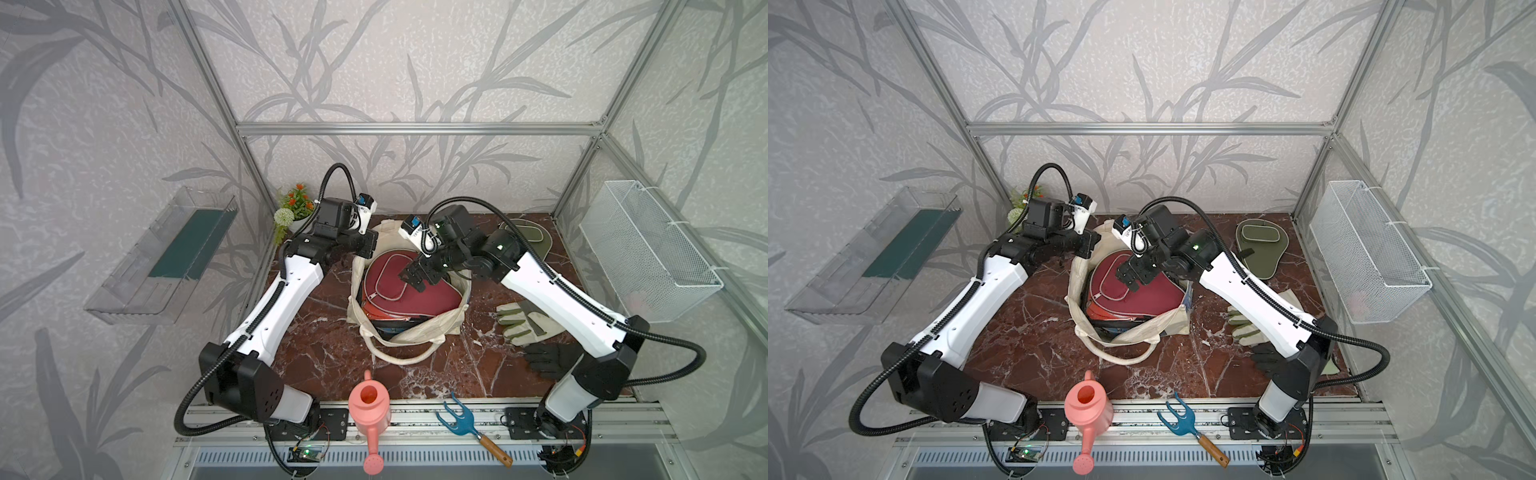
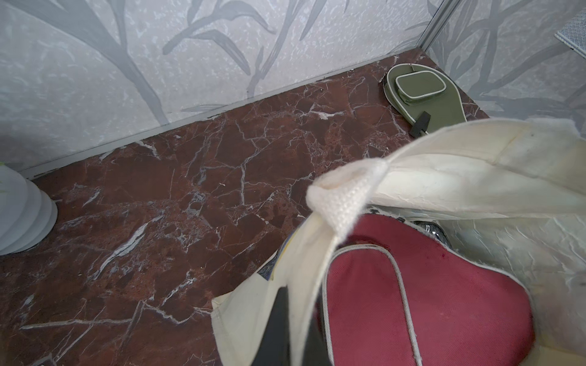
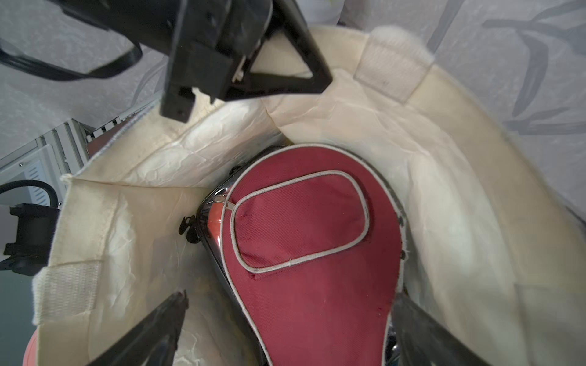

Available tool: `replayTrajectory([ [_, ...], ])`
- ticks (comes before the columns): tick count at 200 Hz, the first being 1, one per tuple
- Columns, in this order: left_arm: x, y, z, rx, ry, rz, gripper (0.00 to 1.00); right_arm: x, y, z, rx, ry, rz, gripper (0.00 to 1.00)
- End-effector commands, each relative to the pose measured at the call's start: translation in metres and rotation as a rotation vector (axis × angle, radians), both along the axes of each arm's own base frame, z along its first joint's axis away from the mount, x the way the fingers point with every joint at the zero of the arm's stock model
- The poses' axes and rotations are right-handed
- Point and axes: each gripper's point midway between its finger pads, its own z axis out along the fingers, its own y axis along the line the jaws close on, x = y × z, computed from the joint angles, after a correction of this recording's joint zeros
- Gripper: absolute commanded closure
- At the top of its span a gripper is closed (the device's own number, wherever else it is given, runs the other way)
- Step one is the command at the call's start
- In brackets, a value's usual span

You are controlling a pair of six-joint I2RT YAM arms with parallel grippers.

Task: Remove the ping pong set from the canvas bag
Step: Pick up the ping pong set from the canvas bag.

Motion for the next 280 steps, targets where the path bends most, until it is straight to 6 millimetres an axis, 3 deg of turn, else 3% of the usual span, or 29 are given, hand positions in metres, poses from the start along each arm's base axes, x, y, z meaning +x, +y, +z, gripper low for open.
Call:
replayTrajectory([
  [1, 0.003, -0.004, 0.083, -0.105, -0.287, -0.003, 1.0, -0.005, -0.001, -0.033, -0.058, 0.086, -0.022, 0.01],
  [13, 0.001, -0.004, 0.08, -0.107, -0.283, -0.001, 1.0, 0.001, -0.007, -0.04, -0.073, 0.1, -0.051, 0.01],
  [16, 0.001, -0.003, 0.079, -0.107, -0.282, 0.001, 1.0, 0.006, -0.007, -0.052, -0.093, 0.119, -0.064, 0.01],
  [26, 0.0, -0.003, 0.075, -0.105, -0.273, 0.002, 1.0, 0.014, -0.013, -0.065, -0.111, 0.139, -0.099, 0.01],
  [53, -0.002, -0.003, 0.069, -0.109, -0.269, -0.001, 1.0, 0.034, -0.034, -0.086, -0.157, 0.169, -0.194, 0.0],
  [109, -0.003, -0.01, 0.055, -0.122, -0.25, -0.041, 1.0, 0.054, -0.059, -0.093, -0.212, 0.125, -0.287, 0.01],
  [166, -0.007, -0.02, 0.048, -0.15, -0.256, -0.096, 1.0, 0.055, -0.046, -0.122, -0.001, 0.36, -0.229, 0.01],
  [199, -0.007, -0.021, 0.048, -0.155, -0.261, -0.108, 1.0, 0.042, -0.03, -0.138, 0.085, 0.517, -0.138, 0.01],
  [222, -0.007, -0.022, 0.048, -0.158, -0.263, -0.111, 1.0, 0.034, -0.019, -0.136, 0.145, 0.569, -0.077, 0.0],
  [242, -0.007, -0.022, 0.049, -0.159, -0.265, -0.112, 1.0, 0.03, -0.014, -0.128, 0.201, 0.592, -0.047, 0.08],
  [280, -0.009, -0.021, 0.051, -0.159, -0.266, -0.109, 1.0, 0.035, -0.019, -0.111, 0.259, 0.587, -0.042, 0.43],
])
